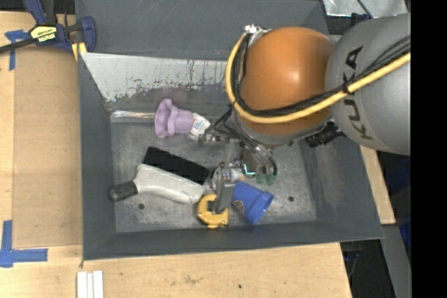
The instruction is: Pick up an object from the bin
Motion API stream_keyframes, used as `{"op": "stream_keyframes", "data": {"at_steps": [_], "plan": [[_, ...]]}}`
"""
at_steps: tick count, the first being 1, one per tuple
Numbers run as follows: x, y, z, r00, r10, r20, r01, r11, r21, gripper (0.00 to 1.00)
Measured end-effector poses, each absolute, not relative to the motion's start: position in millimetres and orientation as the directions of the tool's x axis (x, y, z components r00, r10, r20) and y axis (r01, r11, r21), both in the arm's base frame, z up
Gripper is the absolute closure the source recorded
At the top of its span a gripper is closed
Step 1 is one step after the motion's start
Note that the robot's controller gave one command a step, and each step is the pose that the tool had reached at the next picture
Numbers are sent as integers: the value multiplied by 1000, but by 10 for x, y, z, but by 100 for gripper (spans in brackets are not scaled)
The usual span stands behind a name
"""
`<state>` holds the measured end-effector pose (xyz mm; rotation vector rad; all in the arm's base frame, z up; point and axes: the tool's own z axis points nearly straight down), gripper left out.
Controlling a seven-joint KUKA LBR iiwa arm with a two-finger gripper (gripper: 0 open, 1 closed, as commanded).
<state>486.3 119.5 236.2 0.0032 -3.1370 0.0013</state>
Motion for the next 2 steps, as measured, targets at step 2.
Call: {"op": "stream_keyframes", "data": {"at_steps": [2], "plan": [[4866,1423,1626,-999,-53,-7,-53,999,2,0]]}}
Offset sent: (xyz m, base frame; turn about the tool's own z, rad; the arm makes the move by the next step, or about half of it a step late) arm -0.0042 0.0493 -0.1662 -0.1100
